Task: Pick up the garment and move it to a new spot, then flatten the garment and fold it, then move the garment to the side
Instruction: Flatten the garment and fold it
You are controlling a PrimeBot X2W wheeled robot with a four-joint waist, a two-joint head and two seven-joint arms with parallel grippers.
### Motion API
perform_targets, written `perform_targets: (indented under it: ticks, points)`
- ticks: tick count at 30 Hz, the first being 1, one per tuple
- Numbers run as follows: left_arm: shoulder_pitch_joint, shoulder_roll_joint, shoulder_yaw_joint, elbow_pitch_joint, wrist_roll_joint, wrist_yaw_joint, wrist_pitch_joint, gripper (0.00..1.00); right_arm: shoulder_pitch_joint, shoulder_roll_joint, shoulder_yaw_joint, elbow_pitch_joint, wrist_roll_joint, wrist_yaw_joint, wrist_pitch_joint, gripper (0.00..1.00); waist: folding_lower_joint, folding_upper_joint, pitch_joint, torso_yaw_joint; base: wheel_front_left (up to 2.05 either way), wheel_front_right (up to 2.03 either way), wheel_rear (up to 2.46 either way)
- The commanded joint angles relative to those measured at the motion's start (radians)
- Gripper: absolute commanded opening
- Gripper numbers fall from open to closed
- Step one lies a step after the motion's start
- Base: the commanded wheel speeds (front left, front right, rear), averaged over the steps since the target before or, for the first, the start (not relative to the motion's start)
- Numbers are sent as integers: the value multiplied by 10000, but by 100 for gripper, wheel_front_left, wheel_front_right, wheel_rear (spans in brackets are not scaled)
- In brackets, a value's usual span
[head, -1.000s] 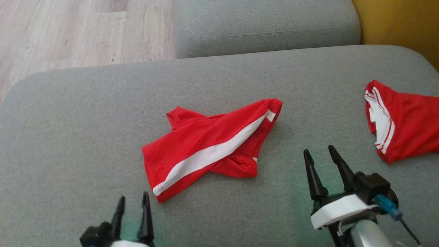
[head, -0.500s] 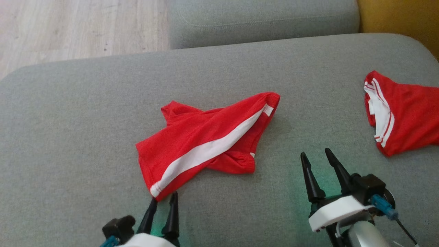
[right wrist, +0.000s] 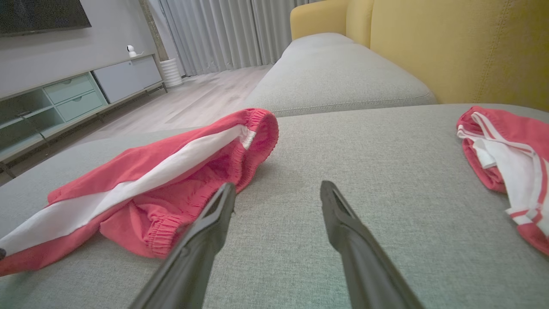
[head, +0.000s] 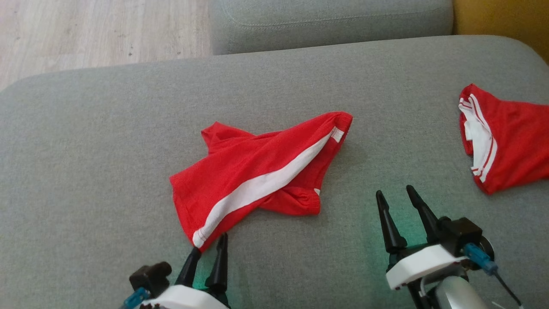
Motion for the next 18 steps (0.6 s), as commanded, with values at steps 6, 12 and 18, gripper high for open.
perform_targets:
  ticks: [6, 12, 18]
  points:
    - [-533, 306, -81, -574, -239, 16, -51, 100, -535, -3, 270, -252, -44, -6, -67, 100, -1, 0, 66, 68, 0, 0, 0]
    - [-581, 401, -21, -1134, -266, 16, -51, 100, -598, -3, 357, -218, 2, -6, -67, 100, -1, 0, 124, 80, 0, 0, 0]
    - [-642, 573, -284, -1194, -562, 16, -51, 100, -662, -3, 425, -160, 38, -6, -67, 100, -1, 0, 214, 21, 0, 0, 0]
